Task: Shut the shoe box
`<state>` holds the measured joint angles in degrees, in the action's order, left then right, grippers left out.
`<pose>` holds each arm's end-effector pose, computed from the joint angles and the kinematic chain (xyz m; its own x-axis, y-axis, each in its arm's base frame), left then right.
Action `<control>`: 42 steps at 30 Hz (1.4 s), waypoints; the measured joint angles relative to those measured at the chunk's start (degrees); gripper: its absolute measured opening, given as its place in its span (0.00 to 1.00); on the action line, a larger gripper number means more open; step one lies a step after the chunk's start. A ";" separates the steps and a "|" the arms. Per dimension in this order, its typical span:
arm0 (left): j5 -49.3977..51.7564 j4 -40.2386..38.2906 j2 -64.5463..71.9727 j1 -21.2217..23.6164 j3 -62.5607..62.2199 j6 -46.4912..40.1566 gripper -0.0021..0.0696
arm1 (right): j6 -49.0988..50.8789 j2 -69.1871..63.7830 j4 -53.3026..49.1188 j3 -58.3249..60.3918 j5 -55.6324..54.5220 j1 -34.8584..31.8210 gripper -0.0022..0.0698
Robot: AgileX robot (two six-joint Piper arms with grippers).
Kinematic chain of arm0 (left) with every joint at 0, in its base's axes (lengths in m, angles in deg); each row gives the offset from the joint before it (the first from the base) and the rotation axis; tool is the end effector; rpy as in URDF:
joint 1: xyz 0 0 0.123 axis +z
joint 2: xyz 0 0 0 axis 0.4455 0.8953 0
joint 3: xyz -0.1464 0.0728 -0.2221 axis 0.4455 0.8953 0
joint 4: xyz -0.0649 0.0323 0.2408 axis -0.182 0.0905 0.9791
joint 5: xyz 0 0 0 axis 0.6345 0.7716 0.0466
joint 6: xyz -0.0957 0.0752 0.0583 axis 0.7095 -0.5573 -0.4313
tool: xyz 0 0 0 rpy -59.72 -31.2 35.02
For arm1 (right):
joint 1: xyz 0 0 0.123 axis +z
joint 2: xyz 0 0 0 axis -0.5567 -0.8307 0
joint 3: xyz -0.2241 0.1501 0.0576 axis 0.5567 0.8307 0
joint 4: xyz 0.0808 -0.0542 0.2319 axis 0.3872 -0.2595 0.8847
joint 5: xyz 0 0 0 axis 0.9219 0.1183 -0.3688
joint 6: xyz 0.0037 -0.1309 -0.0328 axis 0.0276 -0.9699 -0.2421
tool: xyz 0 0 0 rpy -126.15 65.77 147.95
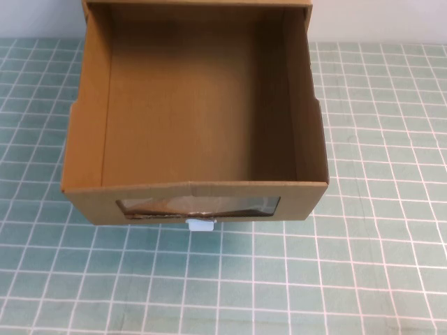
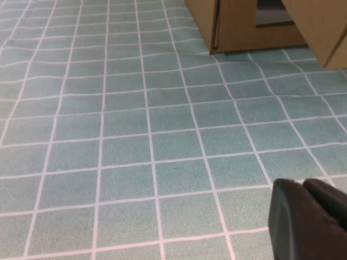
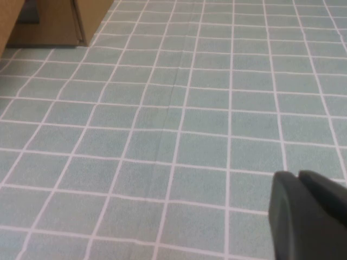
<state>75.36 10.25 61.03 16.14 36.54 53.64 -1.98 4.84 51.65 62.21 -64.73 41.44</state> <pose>0.1008 -0.0211 0.1564 -0.3016 0.0817 -0.9499 0.2057 0.9784 0.0188 0.1019 0.0129 0.1597 -0.3003 -0.0438 -0.9528 -0.1293 0.9916 -0.0048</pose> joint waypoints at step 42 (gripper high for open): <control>-4.06 -0.69 0.00 0.00 0.00 0.00 0.02 | 0.00 0.00 -0.70 0.55 -3.69 0.00 0.01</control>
<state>71.29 9.56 61.03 16.14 36.54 53.64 -1.98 4.84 50.95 62.76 -68.42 41.44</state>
